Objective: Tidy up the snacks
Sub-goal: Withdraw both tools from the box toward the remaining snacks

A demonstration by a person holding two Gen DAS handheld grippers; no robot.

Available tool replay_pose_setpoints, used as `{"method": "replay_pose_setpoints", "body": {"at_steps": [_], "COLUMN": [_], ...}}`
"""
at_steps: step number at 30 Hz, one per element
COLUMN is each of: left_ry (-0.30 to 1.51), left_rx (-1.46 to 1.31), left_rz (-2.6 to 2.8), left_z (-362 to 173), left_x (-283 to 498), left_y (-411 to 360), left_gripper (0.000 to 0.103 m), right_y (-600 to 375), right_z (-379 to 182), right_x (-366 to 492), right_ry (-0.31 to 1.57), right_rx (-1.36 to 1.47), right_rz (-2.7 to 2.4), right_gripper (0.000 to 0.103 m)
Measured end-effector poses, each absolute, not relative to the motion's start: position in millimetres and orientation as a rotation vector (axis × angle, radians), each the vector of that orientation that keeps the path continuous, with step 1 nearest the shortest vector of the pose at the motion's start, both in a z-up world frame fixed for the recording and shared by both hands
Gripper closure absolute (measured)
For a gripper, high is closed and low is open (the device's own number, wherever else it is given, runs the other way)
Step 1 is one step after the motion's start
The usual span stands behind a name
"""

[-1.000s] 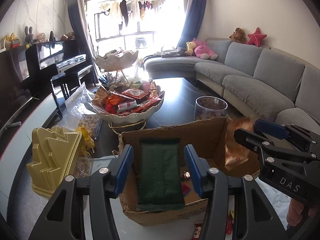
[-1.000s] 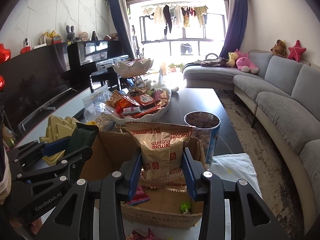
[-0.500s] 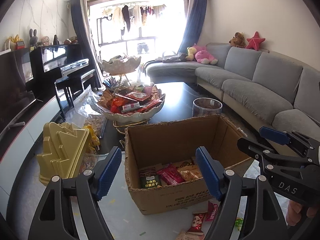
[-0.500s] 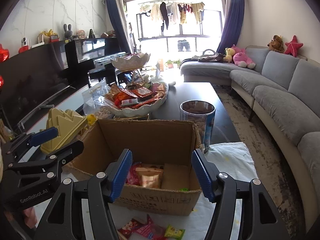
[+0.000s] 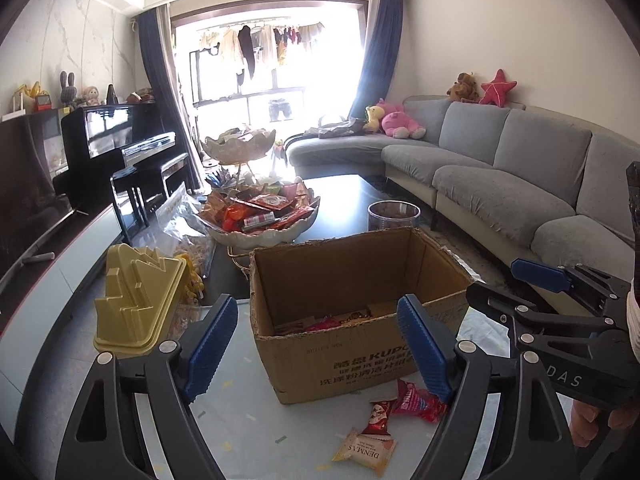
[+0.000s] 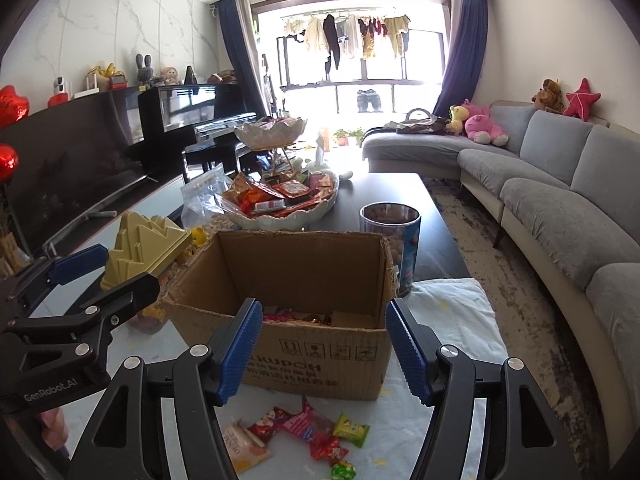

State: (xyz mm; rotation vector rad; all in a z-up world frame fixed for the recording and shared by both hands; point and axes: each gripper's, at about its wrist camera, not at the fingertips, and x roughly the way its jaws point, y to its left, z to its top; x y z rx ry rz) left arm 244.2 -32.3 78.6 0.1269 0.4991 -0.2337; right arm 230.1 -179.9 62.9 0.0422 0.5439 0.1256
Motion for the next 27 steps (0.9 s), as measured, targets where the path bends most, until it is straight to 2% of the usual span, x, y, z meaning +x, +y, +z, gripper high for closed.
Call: {"method": "replay_pose_setpoints", "body": {"at_steps": [9, 27], "left_ry": [0.541, 0.721], "left_rx": [0.14, 0.132], "left_rz": [-0.226, -0.236], "left_z": [61, -6], "left_x": [229, 219], "left_y": [-34, -32], "left_gripper": [0.02, 0.02], "right_y": [-188, -197], "right_z": [38, -23], "right_x": [217, 204], "right_ry": [0.608, 0.773], "right_rx": [0.054, 0.049], "right_rz": [0.096, 0.058], "right_gripper": [0.038, 0.038]}}
